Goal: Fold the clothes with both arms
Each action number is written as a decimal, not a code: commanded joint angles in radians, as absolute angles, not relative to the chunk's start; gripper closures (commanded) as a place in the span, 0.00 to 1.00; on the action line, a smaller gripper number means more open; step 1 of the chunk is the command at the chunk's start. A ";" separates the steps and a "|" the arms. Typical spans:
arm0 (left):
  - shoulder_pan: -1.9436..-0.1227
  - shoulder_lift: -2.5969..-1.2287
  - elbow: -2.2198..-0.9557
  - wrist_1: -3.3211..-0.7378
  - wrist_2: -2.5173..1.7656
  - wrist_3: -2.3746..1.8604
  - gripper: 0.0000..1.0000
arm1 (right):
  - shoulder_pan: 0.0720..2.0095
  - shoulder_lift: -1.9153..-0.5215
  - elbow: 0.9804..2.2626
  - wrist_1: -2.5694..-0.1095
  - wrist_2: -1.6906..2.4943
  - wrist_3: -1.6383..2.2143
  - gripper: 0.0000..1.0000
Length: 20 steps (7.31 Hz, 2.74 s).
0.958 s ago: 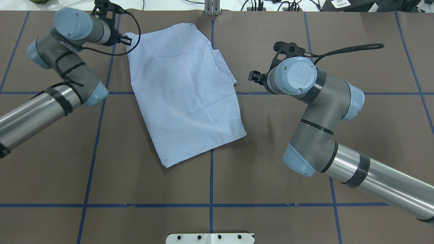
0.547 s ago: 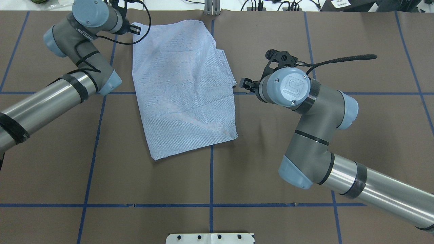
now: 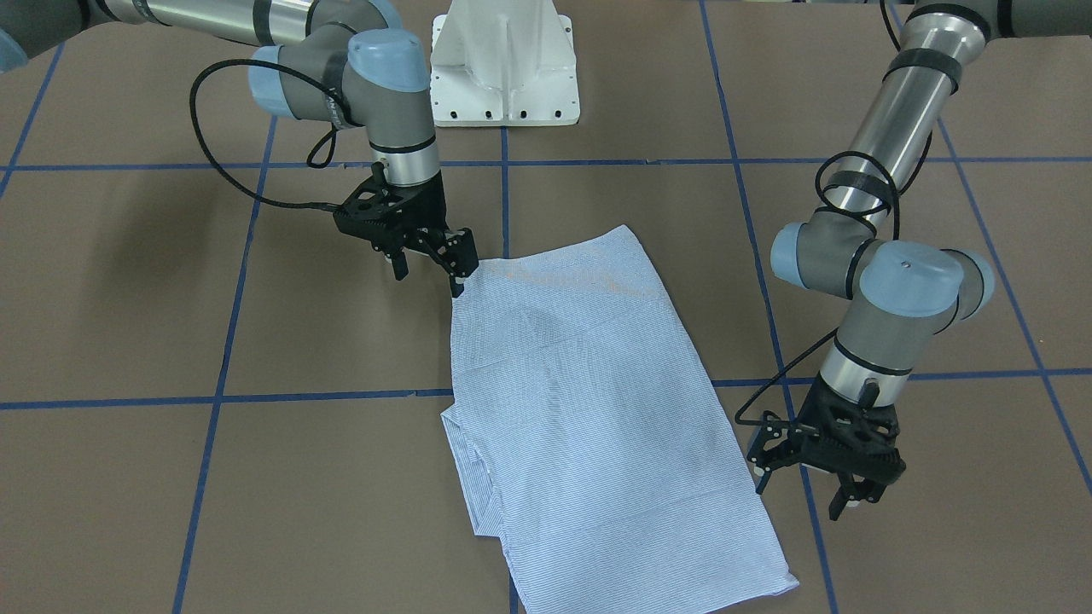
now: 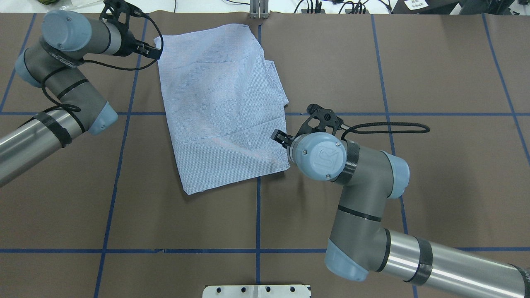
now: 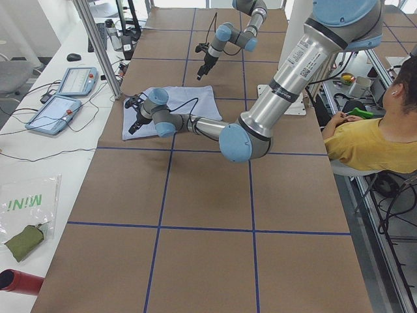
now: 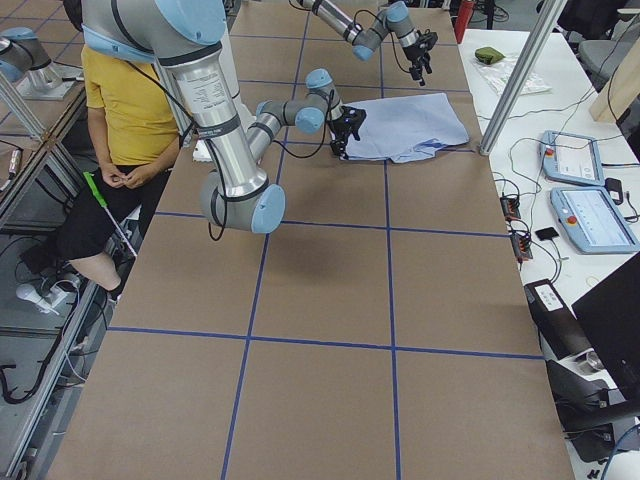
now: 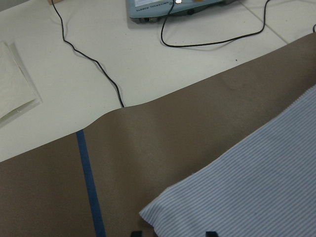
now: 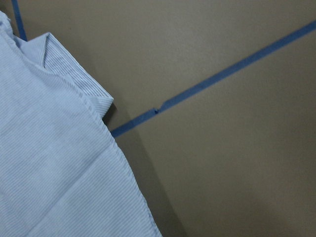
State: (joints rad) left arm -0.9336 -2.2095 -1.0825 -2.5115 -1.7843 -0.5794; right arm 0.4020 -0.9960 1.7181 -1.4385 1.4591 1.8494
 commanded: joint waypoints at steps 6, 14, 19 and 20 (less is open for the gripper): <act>-0.933 -2.192 -1.111 -2.511 -1.789 -0.583 0.00 | 0.330 -0.890 1.563 -1.491 1.393 2.040 0.09; -0.931 -2.177 -1.115 -2.513 -1.790 -0.581 0.00 | 0.330 -0.838 1.514 -1.491 1.370 2.040 0.57; -0.928 -2.162 -1.155 -2.511 -1.792 -0.583 0.00 | 0.331 -0.834 1.514 -1.489 1.368 2.069 1.00; -0.922 -2.108 -1.243 -2.510 -1.801 -0.586 0.00 | 0.330 -0.834 1.516 -1.488 1.367 2.069 1.00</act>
